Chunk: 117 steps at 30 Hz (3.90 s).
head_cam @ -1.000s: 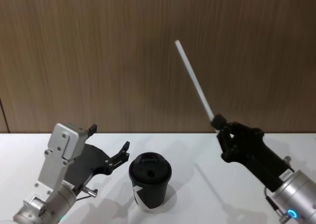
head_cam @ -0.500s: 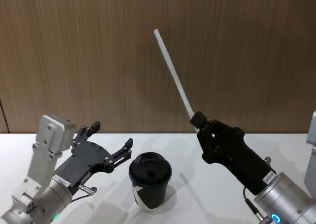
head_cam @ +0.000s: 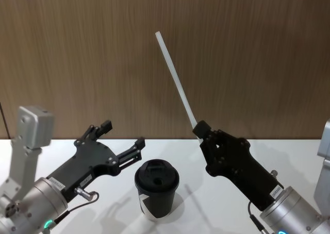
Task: Pick up the straw with one hand, pass it to the other hand, and insert it into the cup.
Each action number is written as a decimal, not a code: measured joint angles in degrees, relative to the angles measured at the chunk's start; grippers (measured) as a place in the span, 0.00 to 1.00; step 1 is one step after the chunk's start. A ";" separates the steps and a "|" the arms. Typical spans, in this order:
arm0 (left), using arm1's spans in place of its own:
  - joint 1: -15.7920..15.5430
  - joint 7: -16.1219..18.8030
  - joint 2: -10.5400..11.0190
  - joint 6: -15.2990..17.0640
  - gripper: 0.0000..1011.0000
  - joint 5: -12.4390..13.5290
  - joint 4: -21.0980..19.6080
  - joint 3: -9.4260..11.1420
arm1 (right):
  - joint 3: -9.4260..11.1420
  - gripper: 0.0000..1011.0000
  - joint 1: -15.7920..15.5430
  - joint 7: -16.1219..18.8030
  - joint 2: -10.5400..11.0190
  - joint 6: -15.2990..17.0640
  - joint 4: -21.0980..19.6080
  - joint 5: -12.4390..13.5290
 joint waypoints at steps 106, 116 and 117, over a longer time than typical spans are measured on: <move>-15.31 -14.15 -7.45 8.74 0.79 -31.91 8.87 3.22 | -1.48 0.00 -0.93 -1.24 0.49 -0.17 -0.93 0.89; -15.23 -13.56 -7.23 8.49 0.47 -33.06 8.80 3.11 | -1.48 0.00 -0.93 -1.24 0.49 -0.17 -0.93 0.89; -15.22 -13.51 -7.21 8.45 0.42 -33.13 8.79 3.10 | -1.48 0.00 -0.93 -1.25 0.49 -0.17 -0.93 0.89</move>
